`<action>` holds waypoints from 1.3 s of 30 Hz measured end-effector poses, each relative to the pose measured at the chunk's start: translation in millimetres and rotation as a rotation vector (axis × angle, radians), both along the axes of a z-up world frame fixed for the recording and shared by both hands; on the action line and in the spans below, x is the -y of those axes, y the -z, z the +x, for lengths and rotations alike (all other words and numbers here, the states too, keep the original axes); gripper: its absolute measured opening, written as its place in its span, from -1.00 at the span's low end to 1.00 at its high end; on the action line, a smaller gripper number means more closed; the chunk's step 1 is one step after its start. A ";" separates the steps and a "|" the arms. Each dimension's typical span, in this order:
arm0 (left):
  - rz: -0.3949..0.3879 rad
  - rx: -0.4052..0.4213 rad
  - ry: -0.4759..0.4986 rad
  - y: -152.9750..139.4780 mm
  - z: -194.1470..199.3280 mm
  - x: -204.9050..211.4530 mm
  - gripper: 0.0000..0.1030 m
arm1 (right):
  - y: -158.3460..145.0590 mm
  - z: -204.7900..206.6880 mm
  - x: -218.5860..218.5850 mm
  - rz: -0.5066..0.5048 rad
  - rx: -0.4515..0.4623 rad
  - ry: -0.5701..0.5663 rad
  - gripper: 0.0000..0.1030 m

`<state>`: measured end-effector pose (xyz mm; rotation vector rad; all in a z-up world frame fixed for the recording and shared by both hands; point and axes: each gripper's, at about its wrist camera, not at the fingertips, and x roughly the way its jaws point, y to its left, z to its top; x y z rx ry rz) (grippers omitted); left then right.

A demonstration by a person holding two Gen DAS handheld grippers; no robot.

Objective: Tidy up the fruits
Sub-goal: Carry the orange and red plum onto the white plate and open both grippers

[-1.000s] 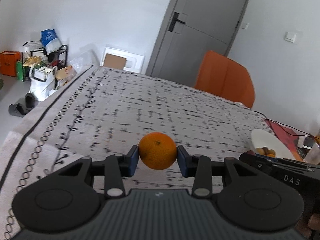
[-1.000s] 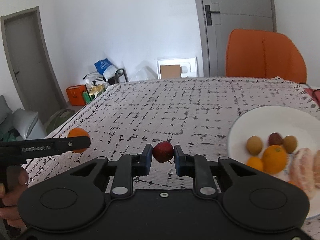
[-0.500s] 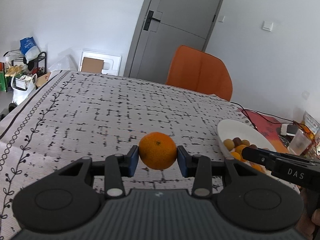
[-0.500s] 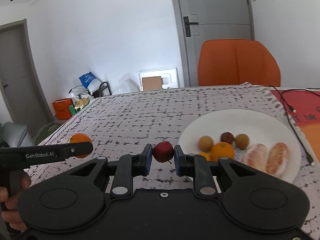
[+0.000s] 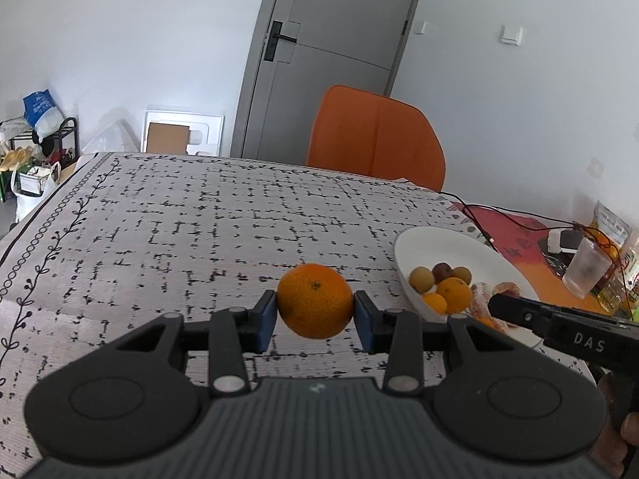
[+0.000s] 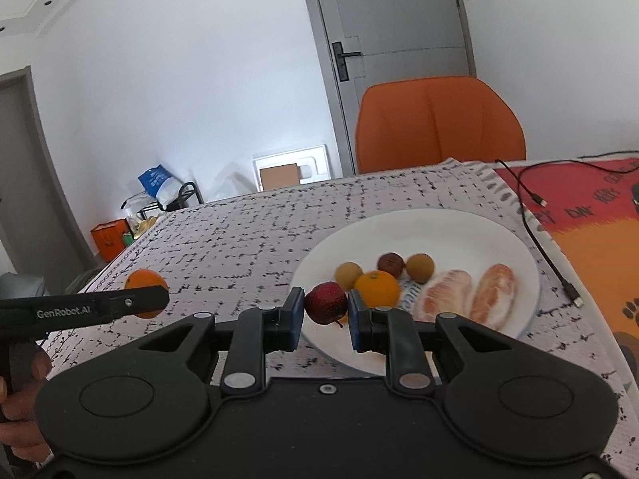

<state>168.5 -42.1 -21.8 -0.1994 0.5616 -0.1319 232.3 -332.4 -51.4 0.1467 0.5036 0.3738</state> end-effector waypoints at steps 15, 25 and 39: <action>0.058 0.020 0.080 -10.1 17.0 46.8 -0.23 | 9.3 -6.8 48.1 0.074 -0.002 0.078 -0.33; 0.083 0.007 0.145 -5.6 29.5 79.2 -0.23 | 15.6 -10.1 75.4 0.107 0.001 0.120 -0.21; 0.111 -0.006 0.228 -1.9 37.0 127.0 -0.22 | 22.1 -17.5 100.6 0.171 -0.006 0.139 -0.16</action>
